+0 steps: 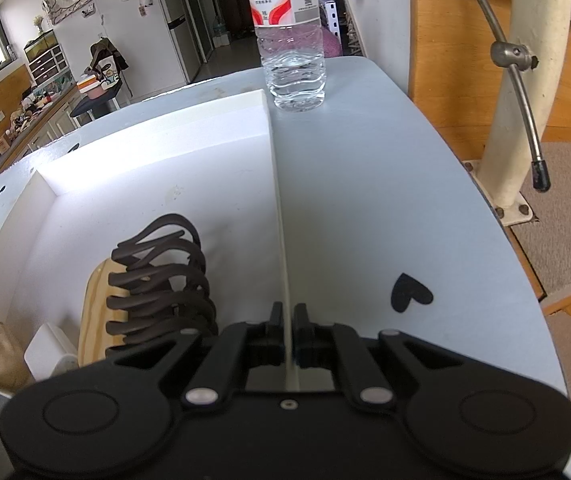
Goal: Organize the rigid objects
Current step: 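Move the left gripper to the red-yellow card box and grasp it, then carry the card box into the tray and open the left gripper, then move the left gripper to the green round disc and grasp it, then carry the green disc into the tray and open the left gripper, then move the left gripper to the black charger plug and grasp it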
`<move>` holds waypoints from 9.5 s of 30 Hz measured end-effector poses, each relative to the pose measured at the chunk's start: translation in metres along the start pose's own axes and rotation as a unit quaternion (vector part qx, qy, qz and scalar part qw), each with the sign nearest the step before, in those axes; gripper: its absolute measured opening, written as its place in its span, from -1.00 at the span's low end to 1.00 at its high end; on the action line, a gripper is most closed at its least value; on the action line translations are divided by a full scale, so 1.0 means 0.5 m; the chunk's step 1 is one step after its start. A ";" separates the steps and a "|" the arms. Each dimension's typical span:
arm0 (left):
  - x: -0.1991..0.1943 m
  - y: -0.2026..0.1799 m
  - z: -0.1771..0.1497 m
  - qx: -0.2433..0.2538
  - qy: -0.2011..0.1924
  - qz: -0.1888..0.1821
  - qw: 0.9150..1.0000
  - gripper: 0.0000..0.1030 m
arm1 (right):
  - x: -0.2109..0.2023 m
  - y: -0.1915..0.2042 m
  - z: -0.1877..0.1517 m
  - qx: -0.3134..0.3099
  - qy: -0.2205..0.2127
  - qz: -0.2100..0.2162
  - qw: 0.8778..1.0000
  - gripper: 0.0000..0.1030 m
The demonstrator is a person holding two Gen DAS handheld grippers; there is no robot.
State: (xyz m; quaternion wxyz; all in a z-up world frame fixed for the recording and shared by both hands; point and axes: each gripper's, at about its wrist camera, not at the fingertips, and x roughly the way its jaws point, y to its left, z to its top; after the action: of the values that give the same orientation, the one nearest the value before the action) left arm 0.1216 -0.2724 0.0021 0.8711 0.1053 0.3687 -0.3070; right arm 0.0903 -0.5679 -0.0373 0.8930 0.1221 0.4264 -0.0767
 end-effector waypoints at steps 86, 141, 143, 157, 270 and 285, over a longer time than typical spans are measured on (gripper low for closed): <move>-0.027 0.149 0.069 -0.122 -0.154 0.043 0.980 0.17 | -0.001 0.004 -0.002 0.003 -0.002 -0.007 1.000 -0.90; -0.025 0.021 0.041 -0.040 -0.067 0.001 0.997 1.00 | -0.002 0.001 -0.007 0.007 -0.008 0.000 1.000 -0.90; -0.045 0.030 0.035 -0.040 -0.074 0.008 0.996 1.00 | -0.002 0.001 -0.007 0.008 -0.008 0.000 1.000 -0.90; -0.124 0.159 -0.051 -0.086 -0.071 0.107 0.988 1.00 | -0.002 0.001 -0.007 0.007 -0.008 -0.001 1.000 -0.90; 0.297 0.123 0.150 0.026 0.032 0.020 0.999 -0.01 | -0.003 0.012 -0.011 0.001 -0.013 -0.020 1.000 -0.89; 0.210 0.116 0.142 0.013 -0.014 -0.007 1.000 0.92 | -0.003 0.015 -0.012 -0.003 -0.012 -0.024 1.000 -0.88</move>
State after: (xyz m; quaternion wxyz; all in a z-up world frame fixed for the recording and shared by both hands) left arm 0.2548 -0.3039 -0.0245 0.8727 0.1094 0.3530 -0.3190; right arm 0.0866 -0.5588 -0.0386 0.8966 0.1080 0.4183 -0.0978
